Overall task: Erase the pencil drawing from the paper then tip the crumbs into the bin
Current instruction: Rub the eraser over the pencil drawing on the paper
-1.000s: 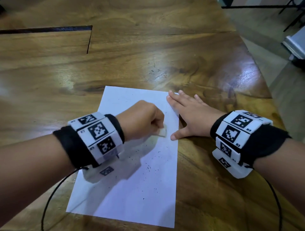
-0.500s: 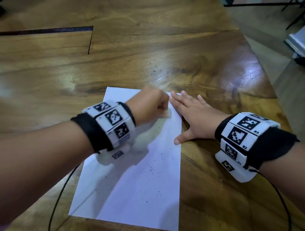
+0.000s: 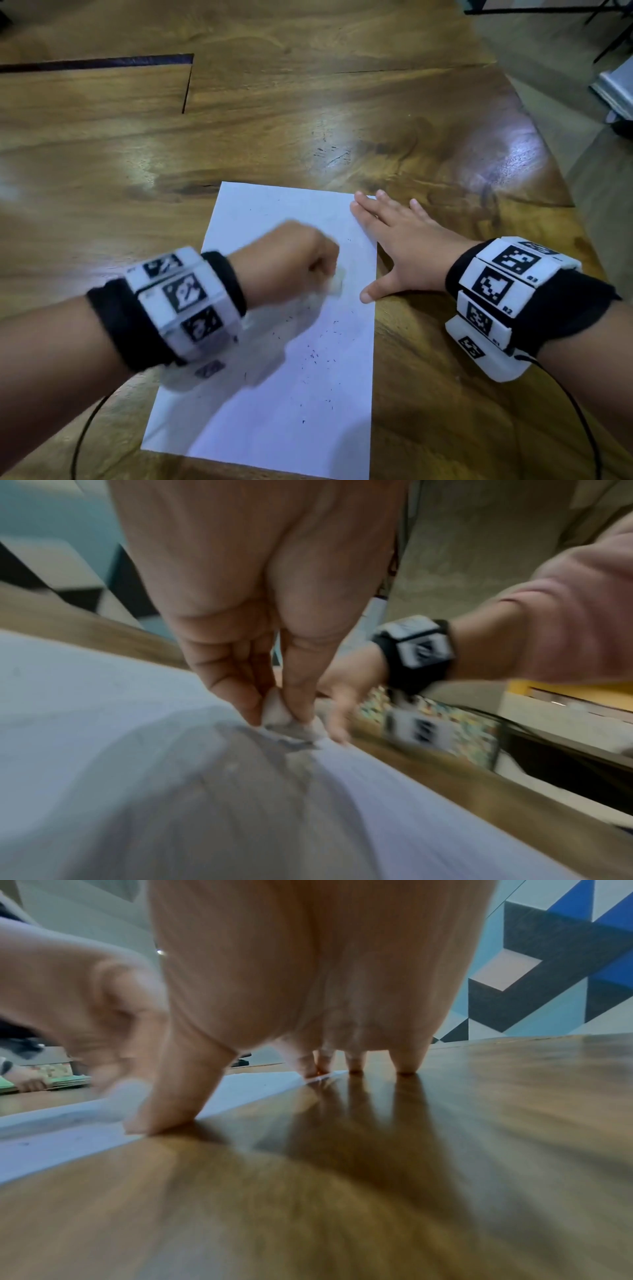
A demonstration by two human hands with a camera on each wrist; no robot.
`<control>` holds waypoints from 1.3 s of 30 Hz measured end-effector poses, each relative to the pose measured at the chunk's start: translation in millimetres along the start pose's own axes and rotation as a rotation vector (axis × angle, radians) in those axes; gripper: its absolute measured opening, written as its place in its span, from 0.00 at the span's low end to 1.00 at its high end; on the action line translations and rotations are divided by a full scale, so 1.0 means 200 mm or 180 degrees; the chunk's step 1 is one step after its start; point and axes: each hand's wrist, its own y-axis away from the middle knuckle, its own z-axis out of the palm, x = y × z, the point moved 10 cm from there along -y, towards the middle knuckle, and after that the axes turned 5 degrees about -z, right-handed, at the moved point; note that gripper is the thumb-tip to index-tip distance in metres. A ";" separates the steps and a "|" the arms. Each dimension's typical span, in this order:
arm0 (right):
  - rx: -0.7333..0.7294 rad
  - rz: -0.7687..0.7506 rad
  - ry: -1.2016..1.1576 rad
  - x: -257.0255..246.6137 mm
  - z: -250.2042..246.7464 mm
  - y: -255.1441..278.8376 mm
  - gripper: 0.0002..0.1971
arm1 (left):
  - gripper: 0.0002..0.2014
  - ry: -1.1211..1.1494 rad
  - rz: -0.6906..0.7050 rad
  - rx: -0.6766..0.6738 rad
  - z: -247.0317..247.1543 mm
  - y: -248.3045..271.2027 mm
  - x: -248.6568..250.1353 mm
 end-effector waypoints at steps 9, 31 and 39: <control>0.0030 0.0011 -0.0038 0.00 0.00 0.00 0.64 | 0.03 0.0290 -0.0513 0.0775 -0.20 -0.21 -0.10; 0.0027 0.0020 -0.0002 0.00 0.01 0.00 0.63 | 0.03 0.0241 -0.0145 0.0273 0.02 -0.03 0.05; -0.0022 0.0022 0.0051 0.00 0.01 -0.01 0.63 | 0.05 0.0152 0.0190 0.0039 0.20 0.20 0.13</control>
